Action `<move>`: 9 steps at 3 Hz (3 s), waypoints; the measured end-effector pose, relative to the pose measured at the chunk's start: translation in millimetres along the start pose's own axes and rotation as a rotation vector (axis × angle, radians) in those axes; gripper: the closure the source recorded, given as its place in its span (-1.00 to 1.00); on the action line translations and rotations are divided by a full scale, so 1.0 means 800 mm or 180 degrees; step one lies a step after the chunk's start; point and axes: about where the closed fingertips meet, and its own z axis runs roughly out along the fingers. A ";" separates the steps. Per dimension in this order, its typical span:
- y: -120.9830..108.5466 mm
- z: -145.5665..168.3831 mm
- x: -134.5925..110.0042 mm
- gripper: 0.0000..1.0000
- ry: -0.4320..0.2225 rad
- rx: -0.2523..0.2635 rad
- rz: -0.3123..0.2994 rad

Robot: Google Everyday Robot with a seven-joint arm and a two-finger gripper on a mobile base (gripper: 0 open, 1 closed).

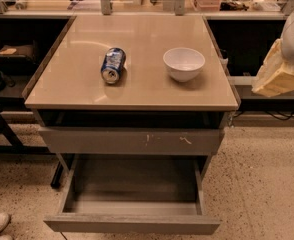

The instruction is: Close middle drawer

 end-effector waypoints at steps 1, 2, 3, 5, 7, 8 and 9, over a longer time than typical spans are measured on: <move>0.024 0.014 0.013 1.00 0.0191 -0.0051 0.0083; 0.082 0.043 0.029 1.00 0.0245 -0.0146 0.0329; 0.156 0.105 0.047 1.00 0.0145 -0.0514 0.0621; 0.192 0.133 0.066 1.00 0.0246 -0.0742 0.0680; 0.268 0.278 0.060 1.00 0.0037 -0.1346 0.0904; 0.296 0.374 0.059 1.00 -0.0078 -0.1564 0.1026; 0.296 0.374 0.059 1.00 -0.0078 -0.1564 0.1026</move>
Offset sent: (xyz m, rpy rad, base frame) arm -0.1468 -0.0047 -0.1853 -0.0088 0.3290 -0.2257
